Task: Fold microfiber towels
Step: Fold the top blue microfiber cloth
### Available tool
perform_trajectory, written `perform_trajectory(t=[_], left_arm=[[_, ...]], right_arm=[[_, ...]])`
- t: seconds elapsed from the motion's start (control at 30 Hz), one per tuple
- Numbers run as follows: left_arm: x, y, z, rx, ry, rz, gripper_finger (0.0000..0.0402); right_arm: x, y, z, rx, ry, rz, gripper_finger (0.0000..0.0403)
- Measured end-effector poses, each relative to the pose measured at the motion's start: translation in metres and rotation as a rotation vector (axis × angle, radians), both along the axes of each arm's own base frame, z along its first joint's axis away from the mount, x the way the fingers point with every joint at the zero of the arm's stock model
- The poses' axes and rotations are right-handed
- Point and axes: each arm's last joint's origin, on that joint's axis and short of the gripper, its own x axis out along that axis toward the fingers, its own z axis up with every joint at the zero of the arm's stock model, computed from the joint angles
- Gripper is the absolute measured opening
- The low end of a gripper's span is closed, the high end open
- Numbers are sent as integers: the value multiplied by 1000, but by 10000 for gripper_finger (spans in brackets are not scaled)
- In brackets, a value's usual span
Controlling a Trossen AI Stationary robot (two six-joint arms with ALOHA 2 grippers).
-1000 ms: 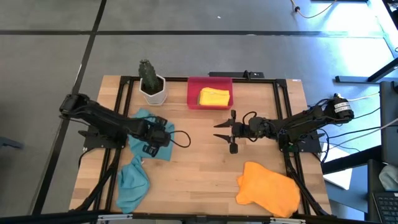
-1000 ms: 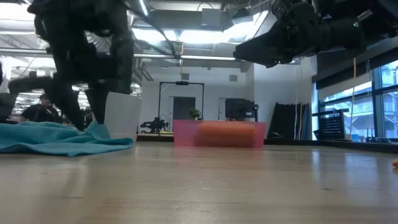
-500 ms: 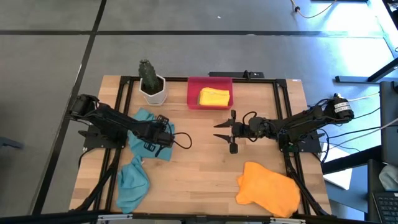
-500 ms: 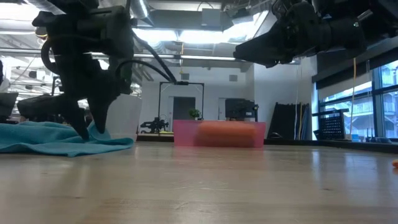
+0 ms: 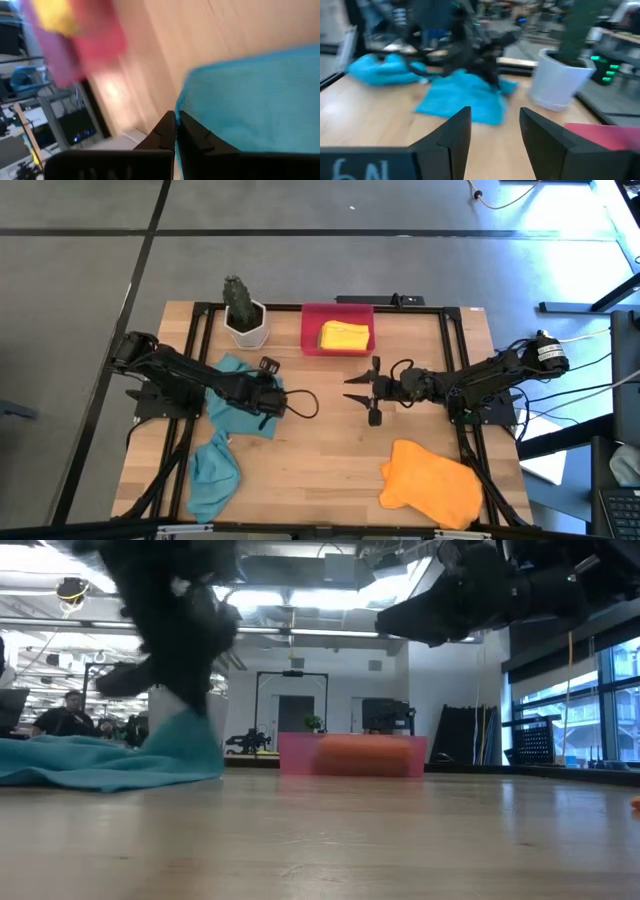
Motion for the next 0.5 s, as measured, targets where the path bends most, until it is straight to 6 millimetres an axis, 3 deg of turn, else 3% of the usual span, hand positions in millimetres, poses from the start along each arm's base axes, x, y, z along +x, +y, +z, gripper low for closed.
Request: perform_trajectory(t=[0.27,0.5], left_arm=[[35,-12,68,37,-203,-66,0],[47,-8,104,52,-313,-55,0]], right_arm=[[1,-2,-2,148,-35,-109,170],[13,-4,-10,280,-75,-131,170]])
